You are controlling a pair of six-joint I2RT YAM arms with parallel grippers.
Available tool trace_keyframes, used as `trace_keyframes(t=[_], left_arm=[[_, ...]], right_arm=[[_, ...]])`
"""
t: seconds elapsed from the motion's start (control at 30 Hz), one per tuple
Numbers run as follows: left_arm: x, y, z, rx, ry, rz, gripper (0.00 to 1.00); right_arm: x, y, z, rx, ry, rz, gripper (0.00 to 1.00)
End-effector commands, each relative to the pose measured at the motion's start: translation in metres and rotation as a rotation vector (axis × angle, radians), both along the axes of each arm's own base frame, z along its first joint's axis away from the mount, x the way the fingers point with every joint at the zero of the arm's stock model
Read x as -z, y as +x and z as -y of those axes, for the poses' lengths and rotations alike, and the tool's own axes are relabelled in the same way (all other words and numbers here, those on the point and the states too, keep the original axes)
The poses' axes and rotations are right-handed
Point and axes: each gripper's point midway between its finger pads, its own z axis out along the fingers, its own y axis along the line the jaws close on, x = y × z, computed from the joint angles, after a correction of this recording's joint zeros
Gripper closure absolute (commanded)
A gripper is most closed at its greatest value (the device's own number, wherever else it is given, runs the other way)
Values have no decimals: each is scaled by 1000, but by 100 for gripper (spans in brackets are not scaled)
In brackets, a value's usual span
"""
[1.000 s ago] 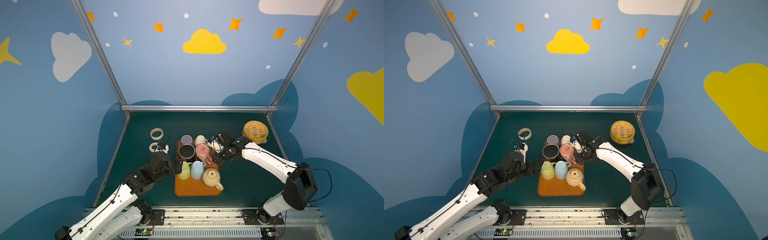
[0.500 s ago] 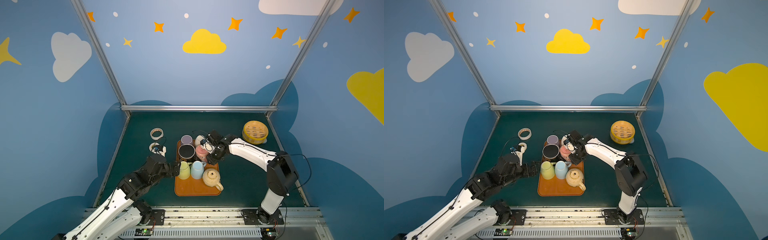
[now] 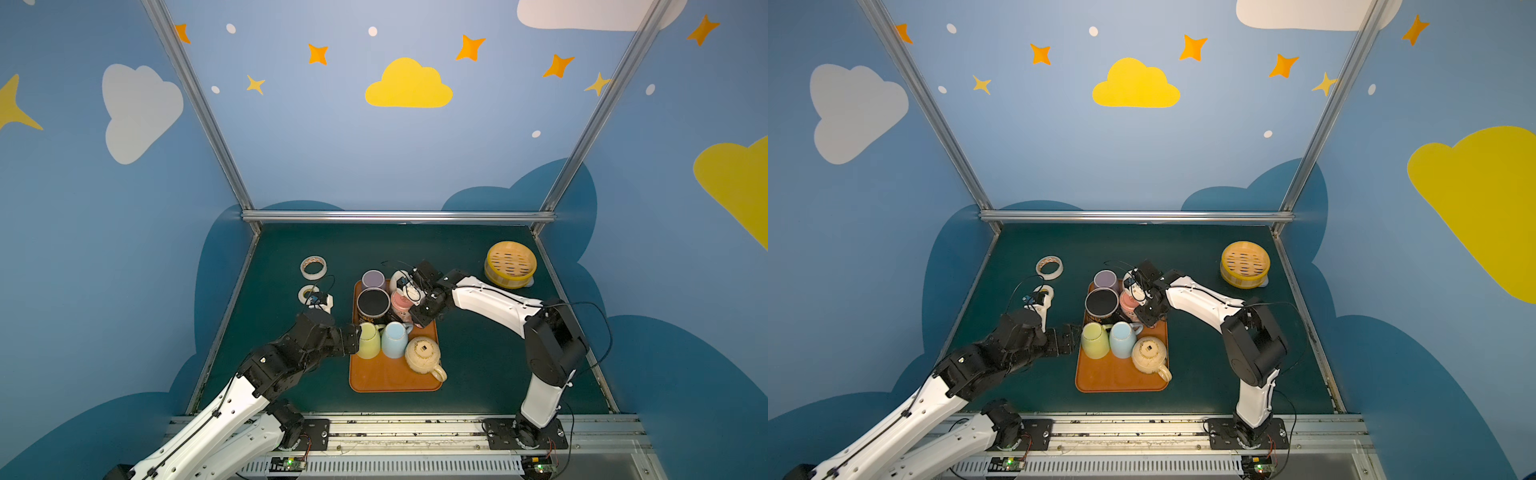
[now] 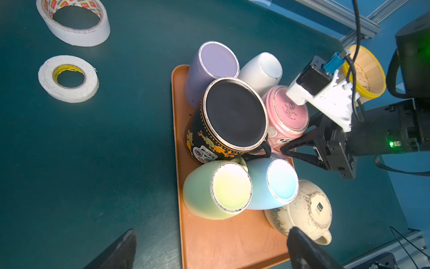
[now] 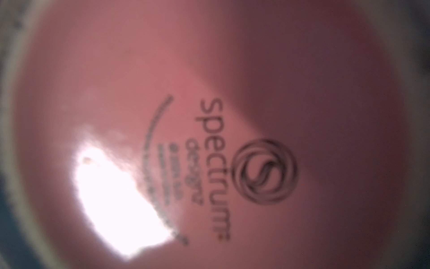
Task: Turn the mug right side up
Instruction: Pick up the mug from the tray.
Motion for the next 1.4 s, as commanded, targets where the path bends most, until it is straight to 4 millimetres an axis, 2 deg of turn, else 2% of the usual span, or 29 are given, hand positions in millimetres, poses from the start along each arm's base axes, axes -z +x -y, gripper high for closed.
trace_keyframes(t=[0.0,0.1,0.2,0.23,0.47,0.9,1.37], left_arm=[[3,-1,-2,-2,10,-7,0],[3,-1,-2,-4,8,-9,0],[2,-2,-3,-6,5,-9,0],[2,-2,-3,-7,1,-8,0],[-1,-3,-2,-9,-12,-7,0],[-17,1,13,14,-119,32,0],[-20,5,23,34,-152,29,0]], right_arm=[[0,5,-5,11,20,24,76],[3,5,-5,12,19,19,83],[6,4,-5,16,16,11,98],[7,3,-5,17,18,9,100],[-4,2,-3,28,41,33,100],[-58,0,-1,57,159,133,100],[-106,2,5,124,335,171,100]])
